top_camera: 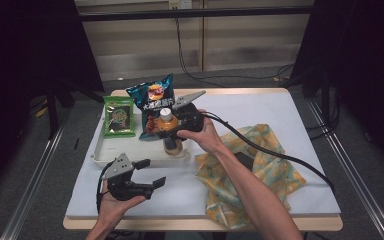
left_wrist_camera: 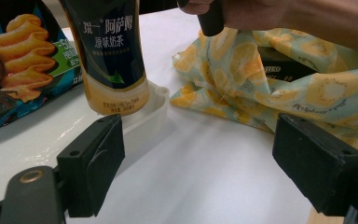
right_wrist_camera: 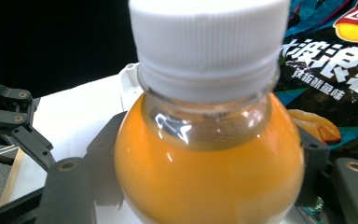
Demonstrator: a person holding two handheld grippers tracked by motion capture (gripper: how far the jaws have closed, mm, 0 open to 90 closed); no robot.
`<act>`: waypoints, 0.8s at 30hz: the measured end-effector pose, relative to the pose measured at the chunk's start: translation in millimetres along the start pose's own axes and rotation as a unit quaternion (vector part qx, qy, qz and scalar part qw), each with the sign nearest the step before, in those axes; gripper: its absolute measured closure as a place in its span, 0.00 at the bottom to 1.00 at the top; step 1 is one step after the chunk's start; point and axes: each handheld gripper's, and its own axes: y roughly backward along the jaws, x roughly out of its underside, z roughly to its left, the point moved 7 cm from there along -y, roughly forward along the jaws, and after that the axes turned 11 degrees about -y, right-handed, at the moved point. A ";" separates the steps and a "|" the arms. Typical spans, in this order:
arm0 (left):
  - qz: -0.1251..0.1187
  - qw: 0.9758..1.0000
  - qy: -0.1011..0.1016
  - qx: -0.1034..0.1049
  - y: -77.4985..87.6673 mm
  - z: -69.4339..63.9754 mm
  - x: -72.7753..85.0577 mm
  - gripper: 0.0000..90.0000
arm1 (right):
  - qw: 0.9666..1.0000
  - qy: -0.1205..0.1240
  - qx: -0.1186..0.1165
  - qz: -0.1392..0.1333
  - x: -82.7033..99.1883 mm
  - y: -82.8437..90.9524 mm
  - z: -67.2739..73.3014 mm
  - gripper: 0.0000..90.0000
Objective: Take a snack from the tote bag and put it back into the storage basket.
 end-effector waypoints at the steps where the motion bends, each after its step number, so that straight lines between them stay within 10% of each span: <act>1: 0.001 1.000 0.001 0.001 -0.6 0.1 0.3 0.19 | 1.000 0.001 0.002 -0.002 0.6 -1.1 -1.0 0.34; 24: 0.007 1.000 0.000 -0.011 2.8 2.3 2.3 0.19 | 0.999 0.009 0.012 0.037 26.3 -15.8 -9.0 0.33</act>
